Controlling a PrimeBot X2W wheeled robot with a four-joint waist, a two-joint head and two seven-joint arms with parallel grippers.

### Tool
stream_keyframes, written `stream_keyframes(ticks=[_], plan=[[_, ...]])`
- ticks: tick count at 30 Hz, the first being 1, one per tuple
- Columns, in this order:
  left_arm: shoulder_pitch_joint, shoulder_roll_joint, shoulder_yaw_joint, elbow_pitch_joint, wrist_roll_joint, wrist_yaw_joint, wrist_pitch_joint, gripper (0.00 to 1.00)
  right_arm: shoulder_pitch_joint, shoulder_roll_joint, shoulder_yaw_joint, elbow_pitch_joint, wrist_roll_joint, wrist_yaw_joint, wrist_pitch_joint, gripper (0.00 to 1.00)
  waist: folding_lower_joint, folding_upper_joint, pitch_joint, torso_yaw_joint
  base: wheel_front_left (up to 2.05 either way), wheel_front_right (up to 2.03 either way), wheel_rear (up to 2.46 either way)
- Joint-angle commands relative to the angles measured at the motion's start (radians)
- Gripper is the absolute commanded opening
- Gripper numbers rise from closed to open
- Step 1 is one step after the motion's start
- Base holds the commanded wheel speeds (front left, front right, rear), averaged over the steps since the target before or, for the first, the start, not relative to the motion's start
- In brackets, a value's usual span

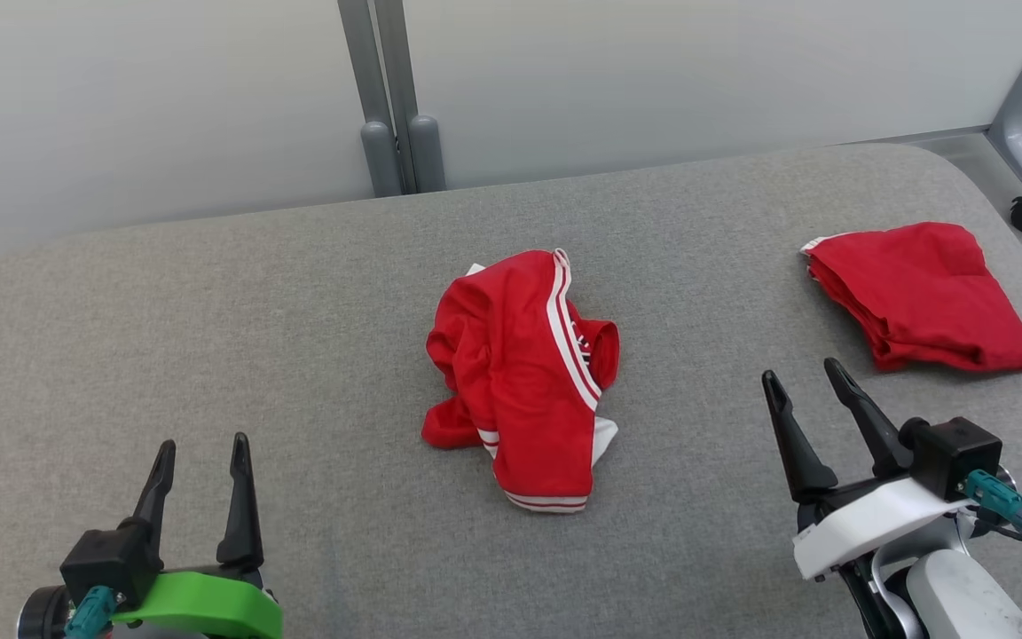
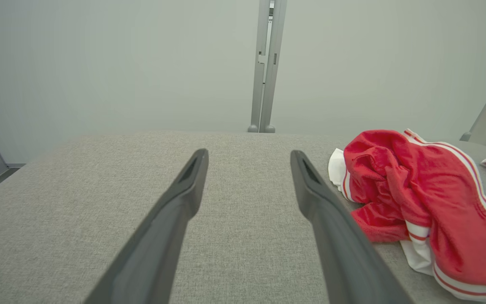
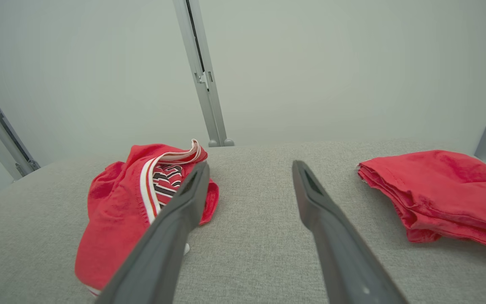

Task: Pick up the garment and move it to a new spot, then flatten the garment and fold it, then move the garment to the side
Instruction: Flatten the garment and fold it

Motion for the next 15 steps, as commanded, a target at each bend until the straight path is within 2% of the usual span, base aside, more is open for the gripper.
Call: stream_keyframes(ticks=[1,11,15], plan=[[0.005,-0.003,0.007,0.006,0.007,-0.006,-0.003,1.00,-0.005,-0.003,0.004,0.004,0.008,0.000,-0.003,1.00,0.0000,0.0000,0.000,0.000,0.00,0.00,0.00],[0.000,-0.031,0.034,0.018,0.042,-0.032,-0.003,1.00,-0.008,-0.010,0.030,0.020,0.022,0.000,-0.003,1.00,0.0000,0.0000,-0.005,0.011,0.00,0.00,0.00],[-0.008,-0.040,0.033,0.018,0.056,-0.043,-0.003,1.00,-0.015,-0.012,0.078,0.045,0.054,0.000,-0.003,1.00,0.0000,0.0000,-0.004,0.034,0.00,0.00,0.00]])
